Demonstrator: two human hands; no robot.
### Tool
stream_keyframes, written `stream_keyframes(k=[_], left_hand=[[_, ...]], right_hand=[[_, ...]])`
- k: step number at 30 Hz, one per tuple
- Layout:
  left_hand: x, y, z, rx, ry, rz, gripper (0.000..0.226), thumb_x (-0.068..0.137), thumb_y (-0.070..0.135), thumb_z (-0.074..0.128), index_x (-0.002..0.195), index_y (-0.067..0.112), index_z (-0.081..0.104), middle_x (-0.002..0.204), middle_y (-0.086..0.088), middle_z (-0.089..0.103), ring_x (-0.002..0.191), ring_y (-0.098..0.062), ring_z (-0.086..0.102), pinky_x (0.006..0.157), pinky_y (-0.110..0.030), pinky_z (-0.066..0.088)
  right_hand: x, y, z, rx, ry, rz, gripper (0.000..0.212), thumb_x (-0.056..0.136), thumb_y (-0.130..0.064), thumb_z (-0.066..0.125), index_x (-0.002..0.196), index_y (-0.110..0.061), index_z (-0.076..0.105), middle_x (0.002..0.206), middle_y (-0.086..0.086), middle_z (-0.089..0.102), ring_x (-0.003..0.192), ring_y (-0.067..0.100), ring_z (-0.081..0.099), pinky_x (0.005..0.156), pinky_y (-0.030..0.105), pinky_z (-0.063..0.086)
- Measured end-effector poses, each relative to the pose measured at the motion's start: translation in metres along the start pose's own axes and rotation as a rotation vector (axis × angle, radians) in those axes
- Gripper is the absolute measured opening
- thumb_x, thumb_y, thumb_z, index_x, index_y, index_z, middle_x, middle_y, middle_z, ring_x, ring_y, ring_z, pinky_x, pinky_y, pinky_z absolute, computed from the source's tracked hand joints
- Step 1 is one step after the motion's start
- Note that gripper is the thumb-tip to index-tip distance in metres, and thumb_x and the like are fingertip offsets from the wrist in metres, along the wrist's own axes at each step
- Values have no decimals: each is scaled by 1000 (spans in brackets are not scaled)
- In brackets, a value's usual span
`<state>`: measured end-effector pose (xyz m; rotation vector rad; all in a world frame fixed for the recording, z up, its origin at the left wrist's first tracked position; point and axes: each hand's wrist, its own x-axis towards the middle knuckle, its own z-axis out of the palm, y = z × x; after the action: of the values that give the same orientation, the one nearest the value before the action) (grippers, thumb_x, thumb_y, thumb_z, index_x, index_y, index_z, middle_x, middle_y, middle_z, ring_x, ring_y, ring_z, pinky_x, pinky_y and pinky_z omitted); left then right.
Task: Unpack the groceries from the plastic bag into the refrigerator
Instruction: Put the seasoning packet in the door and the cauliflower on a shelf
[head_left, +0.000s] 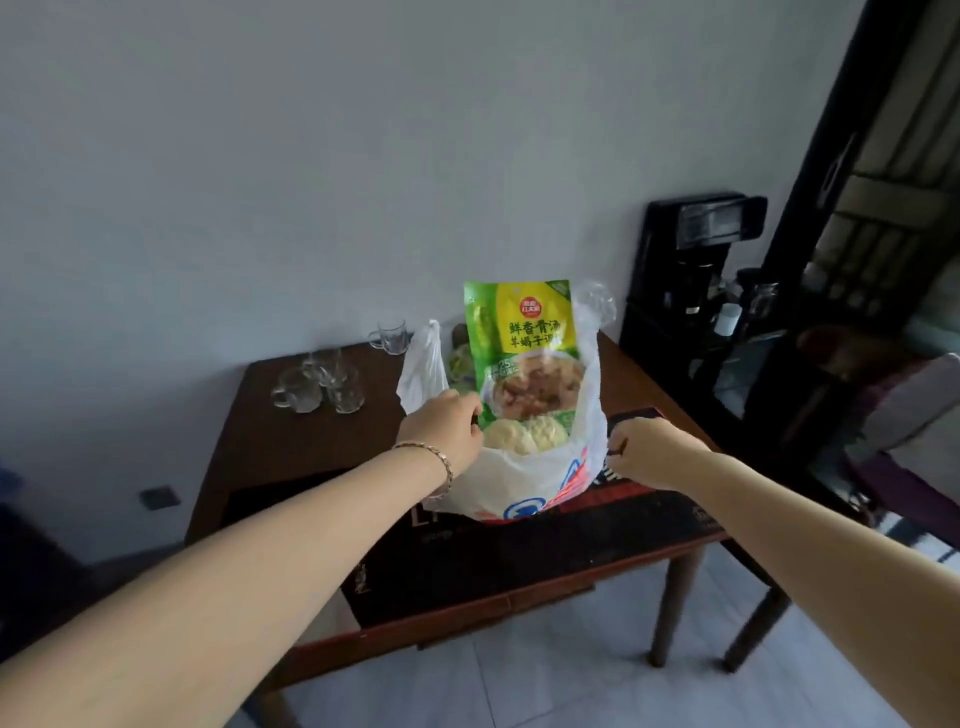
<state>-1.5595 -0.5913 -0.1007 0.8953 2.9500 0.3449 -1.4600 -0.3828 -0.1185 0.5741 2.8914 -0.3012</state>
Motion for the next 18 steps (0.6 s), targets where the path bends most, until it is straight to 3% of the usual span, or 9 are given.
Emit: stream_keyframes(k=[3, 5, 7, 9, 11, 13, 14, 16, 18], left_hand=[[37, -14, 7, 139, 82, 51, 29, 91, 22, 46, 119, 18, 54, 127, -4, 49, 119, -24, 44, 97, -37, 36], [59, -25, 13, 249, 164, 61, 33, 88, 23, 51, 120, 20, 56, 141, -3, 38, 136, -24, 25, 112, -46, 15], [82, -37, 19, 252, 215, 12, 37, 85, 25, 56, 122, 24, 56, 153, -5, 18, 144, -28, 5, 113, -53, 2], [105, -47, 21, 187, 157, -84, 44, 84, 33, 60, 127, 30, 52, 156, -3, -1, 143, -34, -8, 114, -53, 4], [126, -54, 23, 86, 54, -152, 52, 83, 32, 63, 131, 28, 47, 156, -2, -10, 143, -35, -12, 115, -47, 13], [140, -59, 29, -29, -3, -189, 57, 84, 17, 62, 136, 20, 40, 155, 0, -12, 145, -30, -5, 114, -38, 23], [143, -62, 31, -74, -11, -196, 62, 84, 9, 59, 140, 18, 35, 155, 3, -12, 145, -26, 3, 111, -34, 30], [147, -69, 35, -126, -25, -202, 71, 83, 1, 54, 145, 18, 24, 155, 6, -9, 141, -20, 21, 100, -27, 42], [149, -75, 39, -132, -53, -217, 76, 83, -1, 51, 147, 19, 16, 155, 9, -9, 132, -19, 38, 79, -22, 44]], right_hand=[[58, 1, -5, 146, 83, -9, 42, 91, -33, 54, 128, -13, 52, 120, 5, 60, 107, 22, 57, 80, 25, 43], [97, 1, -10, 273, 177, -22, 45, 88, -32, 59, 126, -8, 52, 122, 9, 59, 110, 23, 56, 86, 28, 42], [139, 3, -13, 405, 231, -17, 57, 85, -34, 65, 131, -5, 47, 130, 13, 52, 116, 26, 52, 92, 32, 42], [182, 6, -13, 552, 179, 56, 82, 80, -39, 70, 143, -5, 29, 142, 14, 40, 125, 27, 46, 96, 36, 43], [217, 7, -9, 743, 85, 149, 95, 74, -42, 74, 145, -5, 22, 138, 13, 47, 118, 25, 53, 86, 31, 50], [240, 5, -4, 867, 49, 184, 77, 70, -38, 79, 131, -5, 44, 103, 4, 67, 82, 13, 64, 57, 18, 49], [247, 4, -1, 894, 64, 180, 61, 68, -34, 81, 117, -7, 56, 86, -2, 67, 70, 8, 62, 50, 16, 46], [255, 4, 2, 907, 107, 161, 36, 64, -32, 83, 90, -14, 64, 73, -7, 63, 64, 5, 59, 51, 17, 44], [255, 7, 3, 961, 117, 138, 28, 63, -28, 84, 77, -21, 61, 72, -7, 64, 65, 6, 60, 54, 18, 45]])
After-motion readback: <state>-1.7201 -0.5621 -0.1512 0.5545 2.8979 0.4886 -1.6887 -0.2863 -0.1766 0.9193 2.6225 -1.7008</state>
